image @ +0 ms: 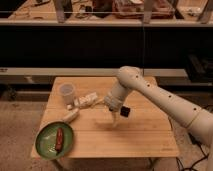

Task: Wipe the white sponge on the table

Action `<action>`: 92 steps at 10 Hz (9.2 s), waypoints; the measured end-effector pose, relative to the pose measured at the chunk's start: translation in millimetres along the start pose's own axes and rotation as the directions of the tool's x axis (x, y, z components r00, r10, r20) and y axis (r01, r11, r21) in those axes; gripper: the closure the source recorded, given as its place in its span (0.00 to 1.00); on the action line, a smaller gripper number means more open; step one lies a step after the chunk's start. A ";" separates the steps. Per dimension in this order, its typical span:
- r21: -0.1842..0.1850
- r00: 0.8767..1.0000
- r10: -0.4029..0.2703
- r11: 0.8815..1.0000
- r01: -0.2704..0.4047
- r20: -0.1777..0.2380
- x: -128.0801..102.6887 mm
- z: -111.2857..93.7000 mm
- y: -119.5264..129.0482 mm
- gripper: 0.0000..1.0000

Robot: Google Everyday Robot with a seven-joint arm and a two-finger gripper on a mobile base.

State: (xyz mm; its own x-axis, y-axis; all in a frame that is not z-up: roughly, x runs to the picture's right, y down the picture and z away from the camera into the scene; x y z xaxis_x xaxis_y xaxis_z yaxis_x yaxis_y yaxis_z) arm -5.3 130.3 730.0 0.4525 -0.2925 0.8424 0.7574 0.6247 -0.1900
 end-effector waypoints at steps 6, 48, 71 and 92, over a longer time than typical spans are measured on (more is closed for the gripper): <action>0.000 1.000 0.000 1.000 0.000 0.000 0.1 -0.1 0.1 0.20; 0.029 0.989 -0.029 0.999 0.033 -0.145 10.6 127.8 -149.9 0.95; -0.214 0.977 0.083 0.969 -0.126 -0.198 26.3 95.2 87.0 1.00; -0.300 0.988 0.015 0.952 -0.061 -0.153 4.9 114.7 53.3 1.00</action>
State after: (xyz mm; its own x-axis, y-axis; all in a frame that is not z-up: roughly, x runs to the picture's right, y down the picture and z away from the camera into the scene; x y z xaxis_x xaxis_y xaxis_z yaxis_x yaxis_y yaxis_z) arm -16.7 245.3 781.9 0.5309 -0.3903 0.7522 0.8345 0.3954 -0.3838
